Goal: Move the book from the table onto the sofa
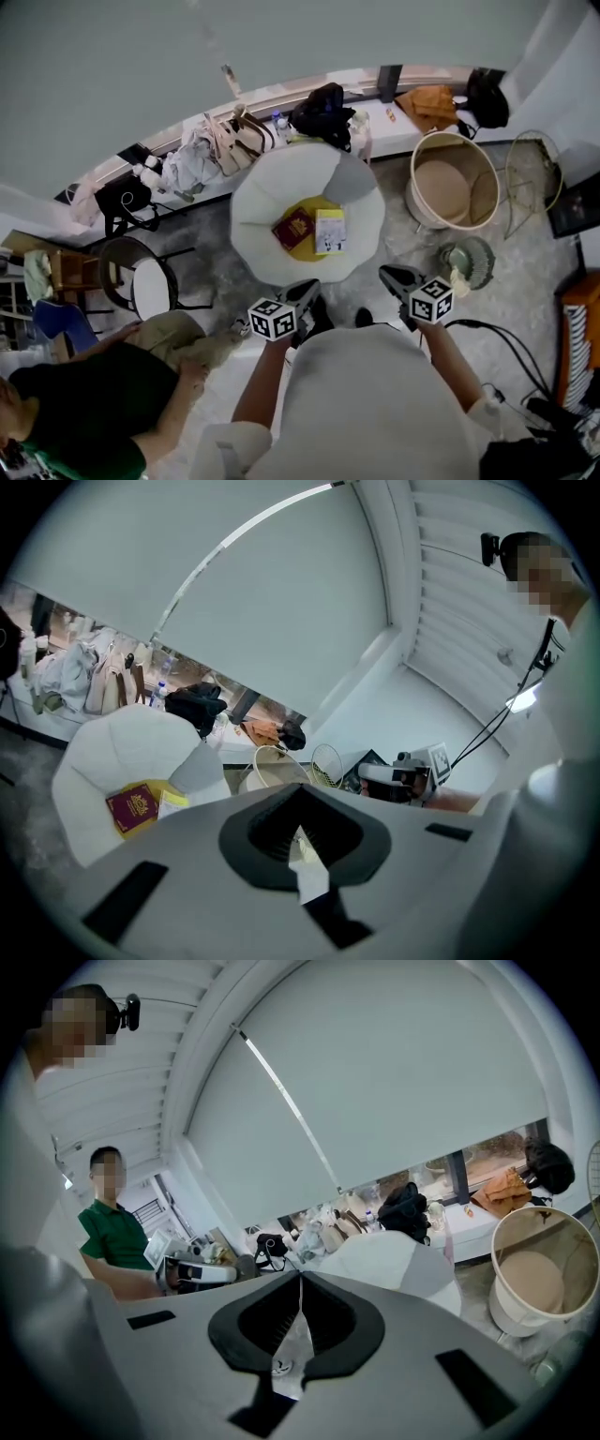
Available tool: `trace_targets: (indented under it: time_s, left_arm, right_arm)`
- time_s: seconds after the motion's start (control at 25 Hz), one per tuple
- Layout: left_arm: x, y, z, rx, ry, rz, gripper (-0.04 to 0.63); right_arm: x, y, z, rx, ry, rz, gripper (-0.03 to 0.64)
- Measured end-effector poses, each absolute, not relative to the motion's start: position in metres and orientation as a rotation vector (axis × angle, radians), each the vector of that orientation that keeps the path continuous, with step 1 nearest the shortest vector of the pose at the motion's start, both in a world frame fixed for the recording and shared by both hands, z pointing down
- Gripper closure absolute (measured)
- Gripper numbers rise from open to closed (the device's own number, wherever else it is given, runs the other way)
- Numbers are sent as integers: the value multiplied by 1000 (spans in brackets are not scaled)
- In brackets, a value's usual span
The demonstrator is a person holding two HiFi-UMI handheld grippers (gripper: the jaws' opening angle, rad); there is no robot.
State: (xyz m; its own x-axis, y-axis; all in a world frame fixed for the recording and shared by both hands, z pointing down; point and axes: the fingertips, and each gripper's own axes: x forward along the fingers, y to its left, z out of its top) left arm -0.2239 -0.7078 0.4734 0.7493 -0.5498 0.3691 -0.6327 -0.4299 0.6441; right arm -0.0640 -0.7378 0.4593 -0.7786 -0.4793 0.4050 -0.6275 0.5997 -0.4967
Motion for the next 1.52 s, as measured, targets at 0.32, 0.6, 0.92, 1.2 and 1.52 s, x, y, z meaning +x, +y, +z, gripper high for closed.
trace_targets:
  time_s: [0.32,0.6,0.92,1.2,1.52]
  left_arm:
    - [-179,-668,450,2087,-979,33,594]
    - [-166,-634,434,2098,-1111,45,594]
    - [-177,-617,427,2101,-1108,63,594]
    - [-187,-609,432,2103,-1086,96,594]
    - [-199,-614,434,2115,-1051,106,594]
  right_arm:
    - [-24,-715,442,859,-2636,934,581]
    - [-5,-690,442,805,-2652,898,581]
    - [-9,-682,429,859,-2670,878,581]
    - [-17,-677,425,925,-2684,901,581]
    - [-35,-678,427,940,-2666,894,581]
